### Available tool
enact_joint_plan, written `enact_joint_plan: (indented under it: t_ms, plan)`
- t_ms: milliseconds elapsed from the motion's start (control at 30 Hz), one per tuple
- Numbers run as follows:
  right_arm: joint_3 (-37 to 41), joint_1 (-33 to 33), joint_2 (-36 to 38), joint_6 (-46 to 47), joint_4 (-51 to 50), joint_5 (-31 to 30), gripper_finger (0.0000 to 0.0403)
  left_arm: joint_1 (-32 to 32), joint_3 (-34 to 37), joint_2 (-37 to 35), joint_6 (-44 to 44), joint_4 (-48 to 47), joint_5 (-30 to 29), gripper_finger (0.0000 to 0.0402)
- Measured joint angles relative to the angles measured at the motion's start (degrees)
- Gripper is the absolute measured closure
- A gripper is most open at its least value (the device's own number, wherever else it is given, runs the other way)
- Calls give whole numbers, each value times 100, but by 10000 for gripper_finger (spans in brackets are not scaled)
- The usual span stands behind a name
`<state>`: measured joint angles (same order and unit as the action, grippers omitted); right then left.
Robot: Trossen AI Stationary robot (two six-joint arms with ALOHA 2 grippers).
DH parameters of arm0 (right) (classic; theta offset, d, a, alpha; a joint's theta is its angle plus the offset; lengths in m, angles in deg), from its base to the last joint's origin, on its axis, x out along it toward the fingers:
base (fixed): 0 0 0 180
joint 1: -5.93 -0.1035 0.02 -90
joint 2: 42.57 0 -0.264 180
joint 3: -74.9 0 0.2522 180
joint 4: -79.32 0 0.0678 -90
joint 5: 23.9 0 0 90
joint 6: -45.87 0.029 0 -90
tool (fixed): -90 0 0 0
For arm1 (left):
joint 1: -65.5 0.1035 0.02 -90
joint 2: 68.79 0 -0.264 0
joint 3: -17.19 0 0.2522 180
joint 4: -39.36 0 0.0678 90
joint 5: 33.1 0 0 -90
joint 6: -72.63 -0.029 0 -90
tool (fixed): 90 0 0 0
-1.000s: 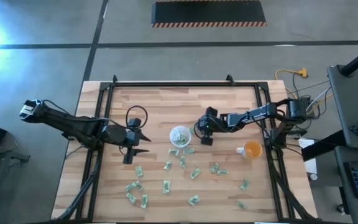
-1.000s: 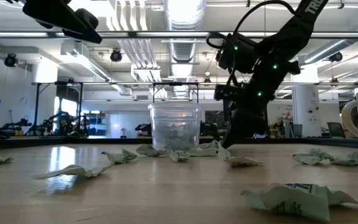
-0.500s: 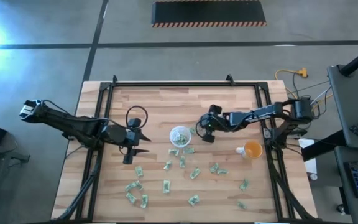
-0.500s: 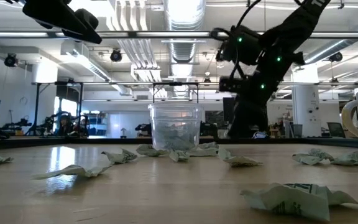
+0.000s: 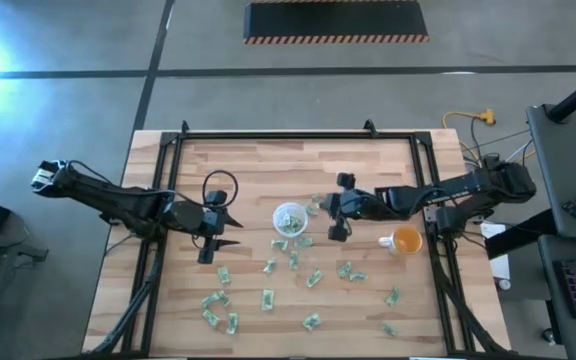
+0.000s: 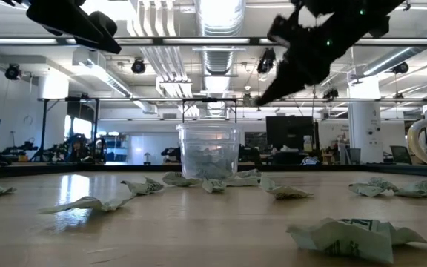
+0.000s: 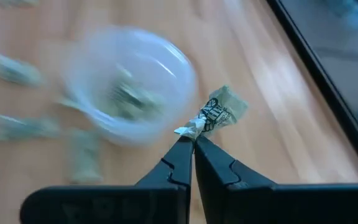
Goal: Pick and place Stevia / Truvia into bins
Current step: Put the light green stevia packet into the transparent container
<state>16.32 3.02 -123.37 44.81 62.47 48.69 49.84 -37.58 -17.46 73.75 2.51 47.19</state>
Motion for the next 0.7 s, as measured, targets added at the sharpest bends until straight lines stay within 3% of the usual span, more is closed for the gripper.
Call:
enact_joint_plan:
  t_ms: [200,700]
  plan:
    - [-1,-201,-170,-582,1043,698,394,0,12,0,-2,-2,0,217]
    - [-414,-113,-976,-667,1225,744,394,0,17,2,-2,-33,0,217]
